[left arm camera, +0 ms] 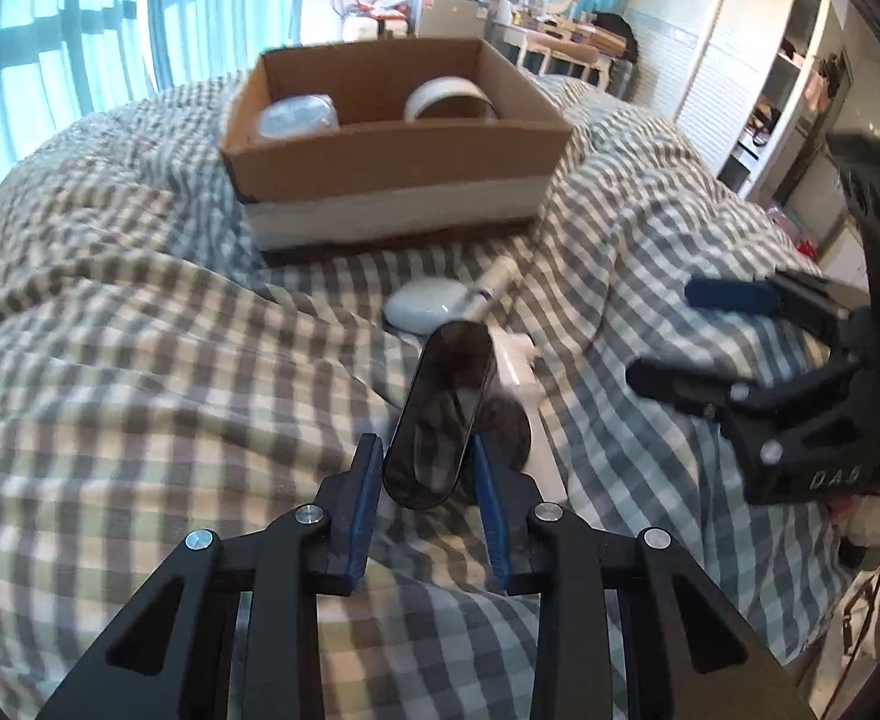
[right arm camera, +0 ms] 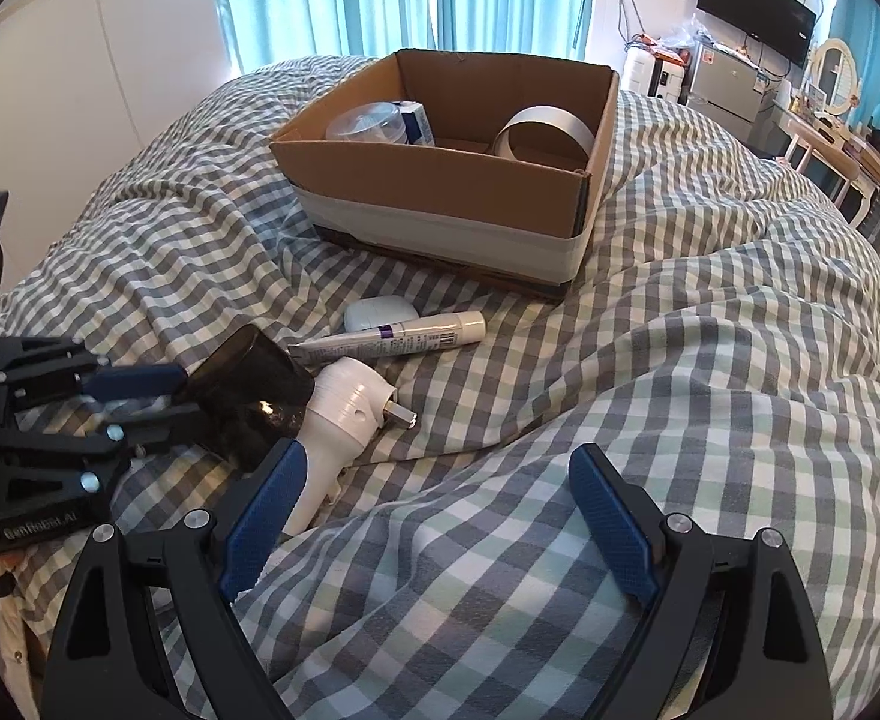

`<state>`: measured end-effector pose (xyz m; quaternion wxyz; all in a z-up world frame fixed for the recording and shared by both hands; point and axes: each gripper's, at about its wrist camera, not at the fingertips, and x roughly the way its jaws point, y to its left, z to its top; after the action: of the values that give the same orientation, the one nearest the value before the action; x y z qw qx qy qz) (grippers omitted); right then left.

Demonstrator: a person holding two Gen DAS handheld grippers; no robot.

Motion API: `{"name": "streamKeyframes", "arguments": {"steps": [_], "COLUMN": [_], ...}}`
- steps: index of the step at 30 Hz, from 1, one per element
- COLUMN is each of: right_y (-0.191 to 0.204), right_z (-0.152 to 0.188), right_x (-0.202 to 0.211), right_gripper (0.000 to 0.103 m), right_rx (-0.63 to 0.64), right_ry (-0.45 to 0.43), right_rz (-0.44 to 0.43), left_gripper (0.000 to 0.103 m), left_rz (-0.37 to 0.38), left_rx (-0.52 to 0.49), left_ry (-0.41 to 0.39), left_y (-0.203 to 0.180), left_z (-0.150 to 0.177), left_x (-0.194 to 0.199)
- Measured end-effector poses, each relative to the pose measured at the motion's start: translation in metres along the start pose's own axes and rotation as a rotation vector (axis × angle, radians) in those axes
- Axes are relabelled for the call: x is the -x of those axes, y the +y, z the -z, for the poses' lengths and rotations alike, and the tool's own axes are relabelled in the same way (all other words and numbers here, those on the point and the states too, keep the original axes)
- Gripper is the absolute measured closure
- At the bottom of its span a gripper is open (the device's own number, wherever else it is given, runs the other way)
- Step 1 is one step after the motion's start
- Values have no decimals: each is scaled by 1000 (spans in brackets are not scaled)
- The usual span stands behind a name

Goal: Organize objects
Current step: 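Lift the black nozzle with the left tool while the right tool grasps the white hair dryer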

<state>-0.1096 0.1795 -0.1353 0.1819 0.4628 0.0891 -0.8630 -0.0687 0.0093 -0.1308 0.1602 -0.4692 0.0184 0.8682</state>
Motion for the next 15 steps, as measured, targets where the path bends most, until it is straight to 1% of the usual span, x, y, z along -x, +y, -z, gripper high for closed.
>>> {"name": "streamKeyframes", "arguments": {"steps": [4,6,8,12,15], "right_y": [9,15,21,35,44], "right_z": [-2,-3,-5,-10,-12], "right_x": [-6,-12,-19,-43,-61], "right_gripper": [13,13,13,13,14], "right_rx": [5,2,-5,12,31], "right_ry": [25,41,56,108,143], "right_rz": [-18,-14,-14,-8,3], "left_gripper": [73,73,73,73,73], "left_rz": [-31,-63,-84,-83,-83], "left_rx": [9,10,8,12,-2], "left_ry": [-51,-70,-74,-47,-41], "left_y": [10,17,23,31,29], "left_z": [-10,-15,-16,-12,-8], "left_x": [19,25,27,19,13]}}
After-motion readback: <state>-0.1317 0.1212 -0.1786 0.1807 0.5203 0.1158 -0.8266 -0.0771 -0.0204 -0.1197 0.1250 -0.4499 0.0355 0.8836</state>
